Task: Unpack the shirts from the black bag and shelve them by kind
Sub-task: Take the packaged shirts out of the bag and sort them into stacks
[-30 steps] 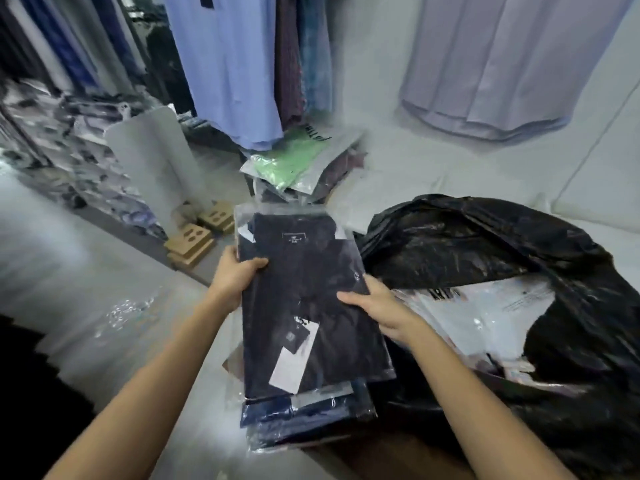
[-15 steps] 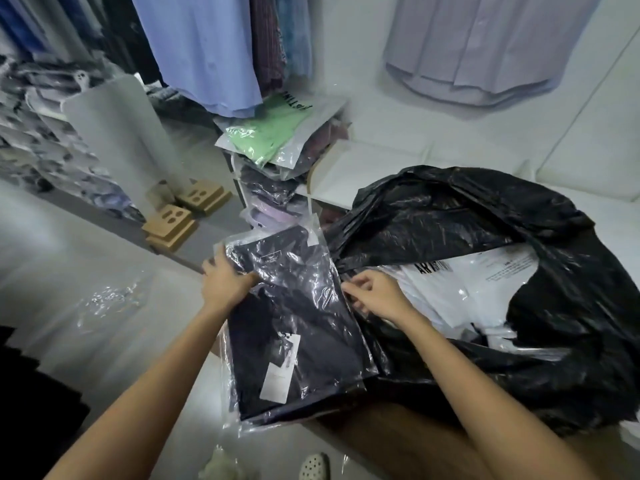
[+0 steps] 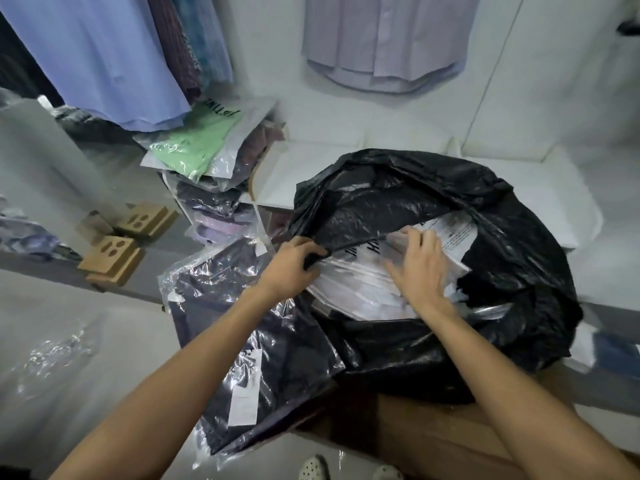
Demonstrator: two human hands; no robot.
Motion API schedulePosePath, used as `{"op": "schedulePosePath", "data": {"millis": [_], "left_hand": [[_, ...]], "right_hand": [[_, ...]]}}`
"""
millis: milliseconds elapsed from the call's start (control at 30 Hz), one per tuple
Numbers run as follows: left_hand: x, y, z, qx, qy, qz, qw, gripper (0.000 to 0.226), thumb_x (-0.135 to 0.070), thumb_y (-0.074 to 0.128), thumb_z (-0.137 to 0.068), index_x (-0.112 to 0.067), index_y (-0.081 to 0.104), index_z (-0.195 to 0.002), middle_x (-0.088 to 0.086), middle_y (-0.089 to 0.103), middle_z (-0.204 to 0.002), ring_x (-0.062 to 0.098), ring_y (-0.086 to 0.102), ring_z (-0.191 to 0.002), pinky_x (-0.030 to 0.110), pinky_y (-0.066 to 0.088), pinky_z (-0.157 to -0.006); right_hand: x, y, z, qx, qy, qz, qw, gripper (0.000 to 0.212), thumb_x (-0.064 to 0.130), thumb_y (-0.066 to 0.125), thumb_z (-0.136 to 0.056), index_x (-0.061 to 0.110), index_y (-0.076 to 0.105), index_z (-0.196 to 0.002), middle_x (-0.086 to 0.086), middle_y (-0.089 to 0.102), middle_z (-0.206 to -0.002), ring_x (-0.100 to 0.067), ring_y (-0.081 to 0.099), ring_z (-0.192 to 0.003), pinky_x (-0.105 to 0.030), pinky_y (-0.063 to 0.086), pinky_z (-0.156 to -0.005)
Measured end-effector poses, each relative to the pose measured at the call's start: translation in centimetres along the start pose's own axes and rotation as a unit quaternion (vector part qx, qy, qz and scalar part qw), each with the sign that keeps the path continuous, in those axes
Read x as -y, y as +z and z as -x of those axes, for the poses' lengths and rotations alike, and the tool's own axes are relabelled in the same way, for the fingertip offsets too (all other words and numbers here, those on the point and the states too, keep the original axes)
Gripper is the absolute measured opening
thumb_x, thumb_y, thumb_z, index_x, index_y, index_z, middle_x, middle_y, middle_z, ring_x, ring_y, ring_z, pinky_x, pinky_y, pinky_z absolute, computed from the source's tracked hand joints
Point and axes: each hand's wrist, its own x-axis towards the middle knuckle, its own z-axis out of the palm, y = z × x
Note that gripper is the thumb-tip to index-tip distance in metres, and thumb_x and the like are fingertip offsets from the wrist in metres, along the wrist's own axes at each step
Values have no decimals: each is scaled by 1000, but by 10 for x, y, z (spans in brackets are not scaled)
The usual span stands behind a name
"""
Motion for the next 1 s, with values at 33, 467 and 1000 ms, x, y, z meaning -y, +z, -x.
{"op": "schedulePosePath", "data": {"millis": [33, 467, 1000], "left_hand": [[-5, 3, -5, 11, 12, -9, 1000, 37, -14, 70, -87, -17, 71, -124, 11, 60, -128, 31, 59, -120, 38, 43, -110], [-69, 16, -60, -27, -51, -179, 982, 70, -54, 67, -87, -22, 45, -146, 21, -2, -168, 44, 11, -151, 58, 19, -120], [-180, -27, -115, -2, 147, 359, 922, 7, -14, 75, -92, -18, 71, -97, 10, 77, -99, 17, 71, -86, 41, 60, -83]], "right_hand": [[-10, -6, -5, -21, 27, 33, 999, 68, 39, 92, -68, 13, 59, -122, -13, 54, -107, -30, 55, -93, -39, 46, -76], [-89, -119, -52, 100, 37, -28, 994, 31, 53, 82, -79, 33, 78, -102, 1, 78, -95, -22, 71, -94, -31, 50, -81], [-67, -237, -108, 55, -18, -252, 966, 39, 45, 94, -66, 37, 69, -95, 15, 73, -92, 6, 65, -82, -26, 51, -81]]}}
